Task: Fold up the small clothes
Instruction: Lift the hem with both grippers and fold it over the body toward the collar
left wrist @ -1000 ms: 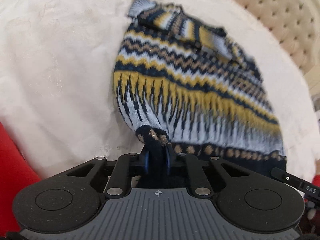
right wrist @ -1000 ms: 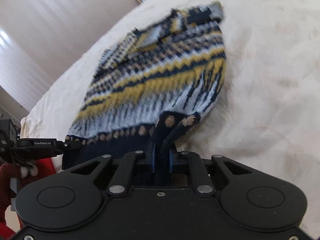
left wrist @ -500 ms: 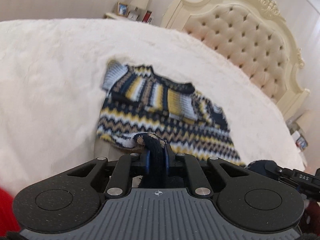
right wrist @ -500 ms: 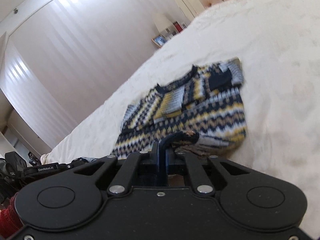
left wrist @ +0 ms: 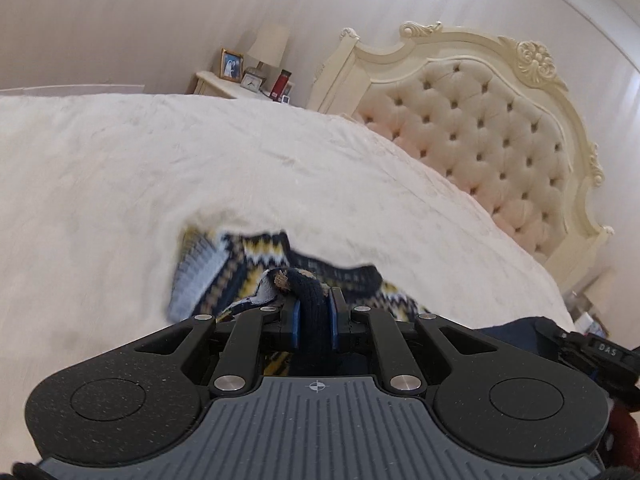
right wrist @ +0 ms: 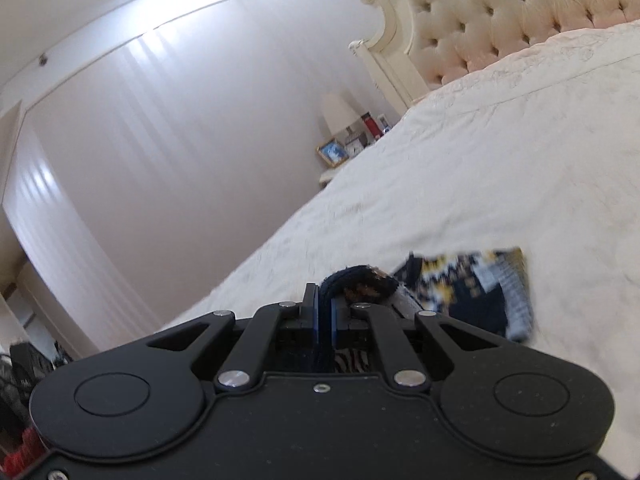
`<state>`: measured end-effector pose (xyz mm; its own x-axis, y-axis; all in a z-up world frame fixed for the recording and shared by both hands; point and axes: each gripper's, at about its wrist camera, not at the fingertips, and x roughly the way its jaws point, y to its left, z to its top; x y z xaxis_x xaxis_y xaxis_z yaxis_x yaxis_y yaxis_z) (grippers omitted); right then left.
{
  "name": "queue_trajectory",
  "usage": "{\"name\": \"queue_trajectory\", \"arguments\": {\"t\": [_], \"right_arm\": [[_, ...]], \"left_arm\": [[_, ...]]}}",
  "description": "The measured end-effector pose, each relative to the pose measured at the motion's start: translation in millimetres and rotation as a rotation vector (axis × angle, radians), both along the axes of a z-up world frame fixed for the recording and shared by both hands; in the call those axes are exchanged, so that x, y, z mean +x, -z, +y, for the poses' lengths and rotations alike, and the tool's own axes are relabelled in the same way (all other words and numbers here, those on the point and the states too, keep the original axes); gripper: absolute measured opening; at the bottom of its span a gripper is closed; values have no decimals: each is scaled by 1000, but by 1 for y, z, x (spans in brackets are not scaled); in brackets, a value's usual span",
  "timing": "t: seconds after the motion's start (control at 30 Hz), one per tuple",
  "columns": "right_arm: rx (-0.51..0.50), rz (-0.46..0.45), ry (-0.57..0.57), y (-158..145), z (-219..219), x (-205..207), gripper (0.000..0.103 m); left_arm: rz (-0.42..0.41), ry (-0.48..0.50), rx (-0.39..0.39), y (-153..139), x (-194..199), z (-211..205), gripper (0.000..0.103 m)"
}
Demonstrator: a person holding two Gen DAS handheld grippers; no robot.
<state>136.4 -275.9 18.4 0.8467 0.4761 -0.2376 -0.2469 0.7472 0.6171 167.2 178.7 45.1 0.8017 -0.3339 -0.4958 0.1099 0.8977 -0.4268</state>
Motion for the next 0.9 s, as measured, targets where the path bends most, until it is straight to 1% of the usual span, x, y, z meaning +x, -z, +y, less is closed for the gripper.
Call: {"name": "queue_trajectory", "arguments": {"t": [0.17,0.27,0.37,0.5,0.57,0.67,0.7,0.73,0.77,0.8,0.83,0.9], "right_arm": [[-11,39,42,7,2,61,12],[-10,97,67,21,4,95,12],[-41,146,83,39,8,122,12],[-111,200,94,57,19,145,12],[-135,220,97,64,23,153,12],[-159,238,114,69,25,158,13],[-155,239,118,70,25,159,19],[-151,245,128,71,23,161,21],[-149,248,143,70,23,161,22],[-144,242,159,70,21,161,35],[-135,226,172,68,18,160,58],[-123,185,186,64,14,155,78]], "left_arm": [[13,-13,26,10,58,-3,13],[36,-31,58,24,89,-8,13],[76,-49,94,42,114,-13,13],[149,-80,114,68,138,-12,13],[164,-89,131,77,143,-12,13],[174,-74,147,84,150,-12,16],[172,-67,136,85,151,-9,17],[172,-62,116,85,153,-6,18],[175,-54,91,85,156,-3,23],[182,-45,70,84,158,0,34],[184,-41,60,82,160,2,40],[140,-57,82,74,159,3,61]]}}
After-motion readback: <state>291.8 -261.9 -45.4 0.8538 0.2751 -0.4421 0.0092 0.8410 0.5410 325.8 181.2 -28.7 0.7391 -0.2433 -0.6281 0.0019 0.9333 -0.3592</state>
